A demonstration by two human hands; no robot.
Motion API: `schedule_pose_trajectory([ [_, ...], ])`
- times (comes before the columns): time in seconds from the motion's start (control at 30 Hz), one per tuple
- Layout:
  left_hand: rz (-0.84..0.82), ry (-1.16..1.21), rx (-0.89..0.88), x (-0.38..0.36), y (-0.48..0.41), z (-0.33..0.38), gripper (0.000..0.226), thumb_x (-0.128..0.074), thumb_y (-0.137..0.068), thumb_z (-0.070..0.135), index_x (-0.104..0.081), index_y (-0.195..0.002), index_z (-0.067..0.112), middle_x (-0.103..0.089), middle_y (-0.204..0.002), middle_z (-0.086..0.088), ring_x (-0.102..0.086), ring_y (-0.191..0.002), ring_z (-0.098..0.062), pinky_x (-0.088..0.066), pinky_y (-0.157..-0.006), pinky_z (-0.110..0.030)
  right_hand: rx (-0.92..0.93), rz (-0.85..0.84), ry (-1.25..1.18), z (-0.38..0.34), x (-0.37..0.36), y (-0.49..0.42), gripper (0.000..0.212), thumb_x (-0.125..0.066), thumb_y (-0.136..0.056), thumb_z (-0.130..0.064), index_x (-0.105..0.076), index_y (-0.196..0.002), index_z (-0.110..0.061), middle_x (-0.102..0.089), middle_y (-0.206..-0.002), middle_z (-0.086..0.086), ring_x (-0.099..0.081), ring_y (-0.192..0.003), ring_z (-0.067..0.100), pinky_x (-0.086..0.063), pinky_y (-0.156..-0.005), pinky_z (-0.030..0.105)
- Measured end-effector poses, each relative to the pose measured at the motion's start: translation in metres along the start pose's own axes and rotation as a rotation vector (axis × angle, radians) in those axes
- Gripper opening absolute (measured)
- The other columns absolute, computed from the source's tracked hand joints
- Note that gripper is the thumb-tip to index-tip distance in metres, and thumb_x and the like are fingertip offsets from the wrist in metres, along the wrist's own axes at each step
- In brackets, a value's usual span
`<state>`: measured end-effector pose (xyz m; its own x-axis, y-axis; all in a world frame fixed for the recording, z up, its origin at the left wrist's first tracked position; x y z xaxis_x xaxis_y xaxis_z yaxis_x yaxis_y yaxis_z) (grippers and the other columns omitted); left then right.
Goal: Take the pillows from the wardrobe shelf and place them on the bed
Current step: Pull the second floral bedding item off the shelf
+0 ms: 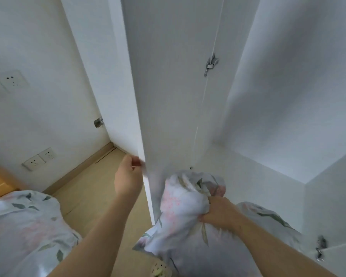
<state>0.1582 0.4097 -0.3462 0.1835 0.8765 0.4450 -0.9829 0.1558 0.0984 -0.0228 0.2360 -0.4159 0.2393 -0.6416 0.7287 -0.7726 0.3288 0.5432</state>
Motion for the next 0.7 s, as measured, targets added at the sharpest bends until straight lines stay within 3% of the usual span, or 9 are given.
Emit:
schedule_pose_trajectory([
  [0.13,-0.053,-0.031,-0.035,-0.026,0.026,0.006,0.023,-0.037,-0.085,-0.001,-0.051,-0.077,0.015,-0.054,-0.070,0.001,-0.047,-0.063,-0.019,-0.036,-0.056,-0.029,-0.072,0.019,-0.042,0.035,-0.004,0.008,0.049,-0.059,-0.071,-0.048,-0.064,-0.112,-0.023,-0.067,-0.114,0.003,-0.061,-0.109,0.024,-0.049,-0.093,0.041],
  [0.27,-0.187,-0.004,-0.142,-0.067,0.059,0.019,0.025,-0.041,-0.083,-0.004,-0.055,-0.075,0.015,-0.060,-0.074,-0.002,-0.054,-0.070,-0.020,-0.044,-0.062,-0.032,-0.136,0.070,-0.088,0.071,-0.009,0.021,0.065,-0.044,-0.048,-0.064,-0.066,-0.098,-0.028,-0.070,-0.103,-0.001,-0.065,-0.099,0.022,-0.052,-0.088,0.040],
  [0.33,-0.237,-0.002,-0.179,-0.087,0.076,0.026,0.025,-0.042,-0.082,-0.004,-0.061,-0.084,0.011,-0.067,-0.084,-0.004,-0.060,-0.079,-0.022,-0.048,-0.069,-0.035,-0.170,0.094,-0.093,0.089,-0.011,0.029,0.070,-0.042,-0.046,-0.064,-0.066,-0.101,-0.029,-0.070,-0.105,-0.001,-0.064,-0.099,0.023,-0.052,-0.089,0.041],
  [0.47,-0.410,-0.012,-0.253,-0.134,0.115,0.046,0.040,-0.036,-0.084,-0.007,-0.061,-0.108,0.012,-0.067,-0.110,-0.004,-0.062,-0.099,-0.019,-0.044,-0.079,-0.025,-0.266,0.158,-0.131,0.131,-0.011,0.051,0.060,-0.043,-0.052,-0.059,-0.064,-0.100,-0.029,-0.069,-0.105,0.002,-0.064,-0.101,0.027,-0.051,-0.089,0.042],
  [0.57,-0.666,-0.017,-0.270,-0.186,0.155,0.062,0.054,-0.030,-0.088,-0.008,-0.045,-0.134,0.015,-0.053,-0.134,-0.001,-0.055,-0.119,-0.019,-0.042,-0.095,-0.025,-0.366,0.220,-0.199,0.169,-0.009,0.080,0.053,-0.043,-0.060,-0.053,-0.063,-0.101,-0.027,-0.068,-0.107,0.005,-0.062,-0.103,0.030,-0.047,-0.094,0.042],
  [0.63,-0.805,-0.013,-0.290,-0.217,0.171,0.067,0.059,-0.032,-0.089,-0.007,-0.032,-0.143,0.017,-0.040,-0.147,0.002,-0.044,-0.132,-0.018,-0.034,-0.107,-0.024,-0.419,0.252,-0.224,0.187,-0.007,0.094,0.051,-0.045,-0.062,-0.050,-0.062,-0.102,-0.025,-0.067,-0.107,0.006,-0.061,-0.103,0.031,-0.046,-0.094,0.041],
  [0.7,-0.915,-0.038,-0.351,-0.246,0.190,0.083,0.066,-0.036,-0.087,-0.009,-0.022,-0.147,0.016,-0.025,-0.154,0.000,-0.026,-0.142,-0.019,-0.022,-0.118,-0.032,-0.466,0.293,-0.269,0.207,-0.006,0.110,0.056,-0.044,-0.056,-0.054,-0.063,-0.101,-0.026,-0.068,-0.105,0.005,-0.061,-0.102,0.031,-0.048,-0.092,0.041],
])
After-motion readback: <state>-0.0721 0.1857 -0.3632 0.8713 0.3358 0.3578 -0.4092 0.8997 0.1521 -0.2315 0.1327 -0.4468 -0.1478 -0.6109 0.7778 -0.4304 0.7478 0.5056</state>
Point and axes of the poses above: each hand's wrist, its own y-axis away from the middle knuckle, its own x-axis out of the back of the hand, z = x × y, the point moved 9 cm from there along -y, towards the middle knuckle
